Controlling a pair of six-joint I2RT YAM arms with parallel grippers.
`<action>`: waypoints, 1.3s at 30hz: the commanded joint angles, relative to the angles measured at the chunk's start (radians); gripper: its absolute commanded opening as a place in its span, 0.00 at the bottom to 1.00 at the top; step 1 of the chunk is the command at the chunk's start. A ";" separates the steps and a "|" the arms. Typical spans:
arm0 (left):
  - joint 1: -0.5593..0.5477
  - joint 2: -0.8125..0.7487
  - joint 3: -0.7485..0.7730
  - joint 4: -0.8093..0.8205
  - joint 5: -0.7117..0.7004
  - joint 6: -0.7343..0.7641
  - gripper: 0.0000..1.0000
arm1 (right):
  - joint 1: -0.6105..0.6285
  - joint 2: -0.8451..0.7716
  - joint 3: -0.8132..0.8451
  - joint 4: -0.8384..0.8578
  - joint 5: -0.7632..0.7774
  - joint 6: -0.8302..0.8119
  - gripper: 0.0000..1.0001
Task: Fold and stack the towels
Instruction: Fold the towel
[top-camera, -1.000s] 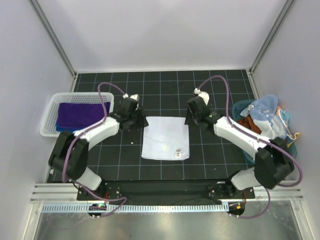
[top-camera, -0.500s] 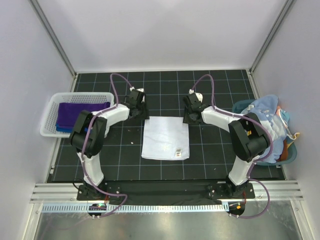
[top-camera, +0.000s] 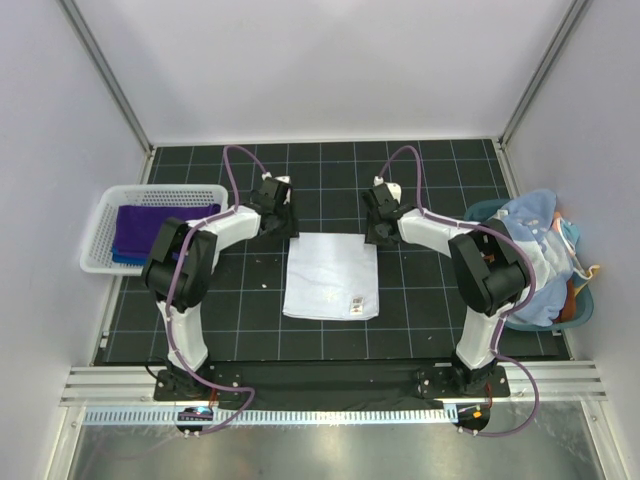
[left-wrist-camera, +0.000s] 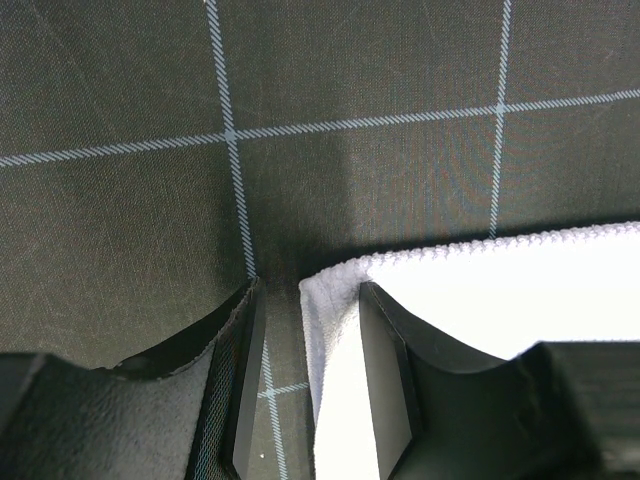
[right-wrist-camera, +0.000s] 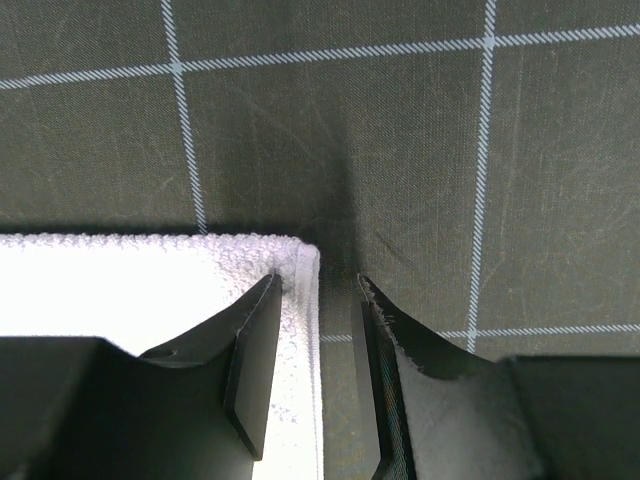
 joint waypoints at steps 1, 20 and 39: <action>0.005 0.043 0.012 -0.015 0.003 0.020 0.46 | -0.011 0.011 0.041 0.046 -0.004 -0.024 0.41; 0.007 0.063 -0.011 0.005 0.001 0.029 0.38 | -0.041 0.028 -0.005 0.138 -0.119 -0.043 0.34; 0.013 -0.068 0.042 -0.037 -0.019 0.055 0.48 | -0.064 -0.030 -0.002 0.174 -0.177 -0.058 0.38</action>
